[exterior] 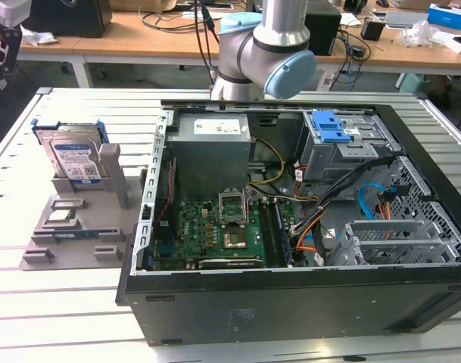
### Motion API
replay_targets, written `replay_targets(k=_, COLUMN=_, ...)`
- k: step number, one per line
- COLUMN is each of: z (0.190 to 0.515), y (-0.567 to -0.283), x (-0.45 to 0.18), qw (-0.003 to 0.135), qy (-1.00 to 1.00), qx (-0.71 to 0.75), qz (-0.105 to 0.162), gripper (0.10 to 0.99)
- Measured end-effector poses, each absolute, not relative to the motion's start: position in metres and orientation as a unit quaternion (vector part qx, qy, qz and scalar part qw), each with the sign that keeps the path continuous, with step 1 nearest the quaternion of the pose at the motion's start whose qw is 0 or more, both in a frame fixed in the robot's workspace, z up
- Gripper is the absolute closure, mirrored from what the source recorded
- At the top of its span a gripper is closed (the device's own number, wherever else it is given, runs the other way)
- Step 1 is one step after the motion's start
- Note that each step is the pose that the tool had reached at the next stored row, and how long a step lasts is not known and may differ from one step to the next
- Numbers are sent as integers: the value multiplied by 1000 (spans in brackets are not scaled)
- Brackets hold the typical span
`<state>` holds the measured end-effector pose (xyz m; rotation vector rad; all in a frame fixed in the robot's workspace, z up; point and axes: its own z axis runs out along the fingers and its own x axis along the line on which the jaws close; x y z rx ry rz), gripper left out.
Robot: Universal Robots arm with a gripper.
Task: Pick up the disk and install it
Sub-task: 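Pick up the disk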
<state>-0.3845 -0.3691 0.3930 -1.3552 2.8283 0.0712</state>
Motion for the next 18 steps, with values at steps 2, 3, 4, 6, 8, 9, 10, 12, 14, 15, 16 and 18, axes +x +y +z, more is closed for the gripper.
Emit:
replay_targets(k=2, z=393, y=-369, x=-385, qw=2, qy=896, qx=-443, qz=23, gripper=980)
replay_targets(k=3, z=393, y=-369, x=-385, qw=2, qy=894, qx=-447, qz=23, gripper=980)
replay_targets(k=4, z=393, y=-369, x=-385, qw=2, qy=892, qx=-452, qz=23, gripper=980)
replay_targets(k=6, z=393, y=-369, x=-385, qw=2, qy=888, qx=-460, qz=23, gripper=980)
replay_targets(k=8, z=393, y=-369, x=-385, qw=1, qy=879, qx=-477, qz=23, gripper=980)
replay_targets(k=9, z=393, y=-369, x=-385, qw=1, qy=875, qx=-483, qz=23, gripper=980)
replay_targets(k=10, z=393, y=-369, x=-385, qw=1, qy=870, qx=-492, qz=23, gripper=980)
replay_targets(k=12, z=393, y=-369, x=-385, qw=0, qy=864, qx=-502, qz=23, gripper=980)
replay_targets(k=14, z=393, y=-369, x=-385, qw=0, qy=860, qx=-511, qz=23, gripper=980)
replay_targets(k=15, z=393, y=-369, x=-385, qw=0, qy=857, qx=-514, qz=23, gripper=980)
replay_targets(k=16, z=393, y=-369, x=-385, qw=0, qy=855, qx=-518, qz=23, gripper=980)
replay_targets(k=18, z=393, y=-369, x=-385, qw=0, qy=850, qx=-526, qz=23, gripper=980)
